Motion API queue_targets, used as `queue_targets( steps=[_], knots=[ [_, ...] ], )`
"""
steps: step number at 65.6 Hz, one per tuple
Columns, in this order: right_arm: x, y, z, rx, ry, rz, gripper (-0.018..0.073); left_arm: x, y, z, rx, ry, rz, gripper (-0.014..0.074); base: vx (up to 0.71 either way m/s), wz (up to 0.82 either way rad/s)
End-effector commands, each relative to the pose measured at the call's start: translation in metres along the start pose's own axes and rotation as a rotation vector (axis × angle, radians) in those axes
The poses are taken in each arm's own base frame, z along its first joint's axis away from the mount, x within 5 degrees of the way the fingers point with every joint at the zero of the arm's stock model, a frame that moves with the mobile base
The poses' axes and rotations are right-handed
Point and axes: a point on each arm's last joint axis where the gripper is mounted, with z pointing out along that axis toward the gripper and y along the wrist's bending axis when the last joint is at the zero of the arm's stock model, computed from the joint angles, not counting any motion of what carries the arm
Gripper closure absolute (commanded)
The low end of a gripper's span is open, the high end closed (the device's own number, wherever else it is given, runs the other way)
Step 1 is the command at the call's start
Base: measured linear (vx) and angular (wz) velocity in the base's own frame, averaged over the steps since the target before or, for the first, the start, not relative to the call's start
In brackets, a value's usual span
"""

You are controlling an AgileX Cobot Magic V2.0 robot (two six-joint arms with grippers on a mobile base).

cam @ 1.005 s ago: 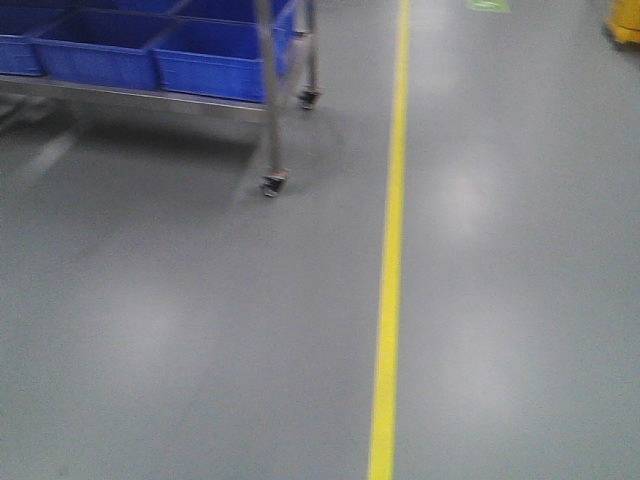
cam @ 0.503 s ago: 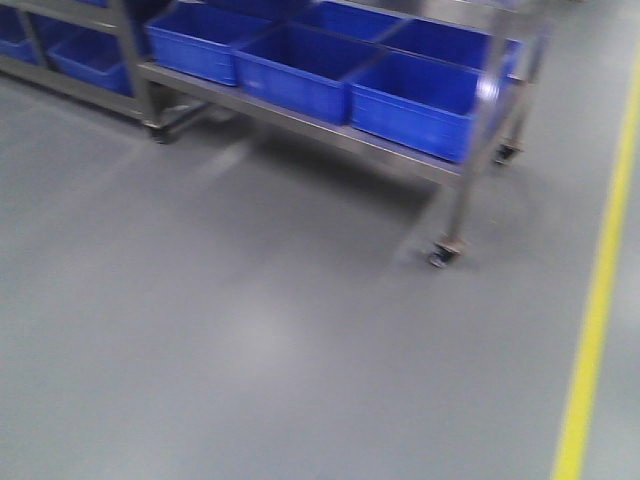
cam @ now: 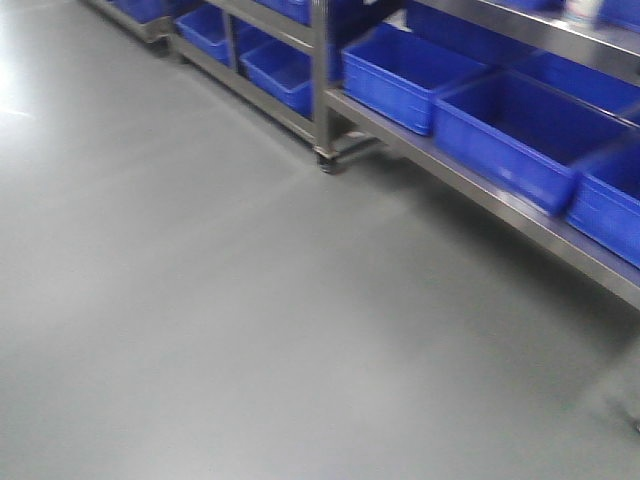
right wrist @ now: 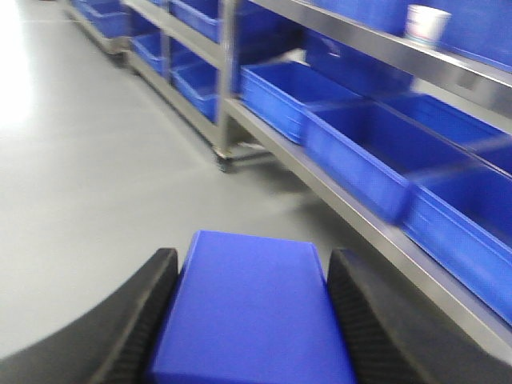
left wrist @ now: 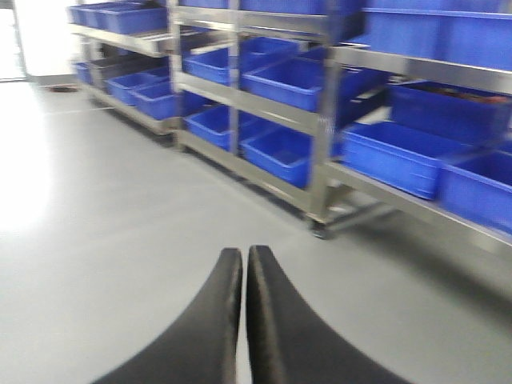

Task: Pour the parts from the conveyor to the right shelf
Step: 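Turn toward the shelf of blue bins and approach an empty bin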

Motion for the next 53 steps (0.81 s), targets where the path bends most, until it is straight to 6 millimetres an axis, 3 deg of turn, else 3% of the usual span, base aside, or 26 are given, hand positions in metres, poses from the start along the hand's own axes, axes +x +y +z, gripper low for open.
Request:
queue_targets(
  steps=[1,31,53],
  knots=[
    [-0.0139,-0.0036,-0.0013,0.027,-0.079,0.007,0.0564,-0.0139,-0.0028,-0.0026,0.030,-0.104,-0.004,0.0603,0.74,0.62],
    [-0.0137,-0.0039,-0.0013,0.032,-0.077,0.000,0.0564,-0.0138,-0.0028,-0.0026,0.030,-0.104,-0.004,0.0603,0.79,0.58],
    [-0.0137,-0.0039,-0.0013,0.032,-0.077,0.000,0.0564,-0.0138,-0.0028,-0.0026,0.030,-0.104,-0.004,0.0603,0.81,0.31]
  ],
)
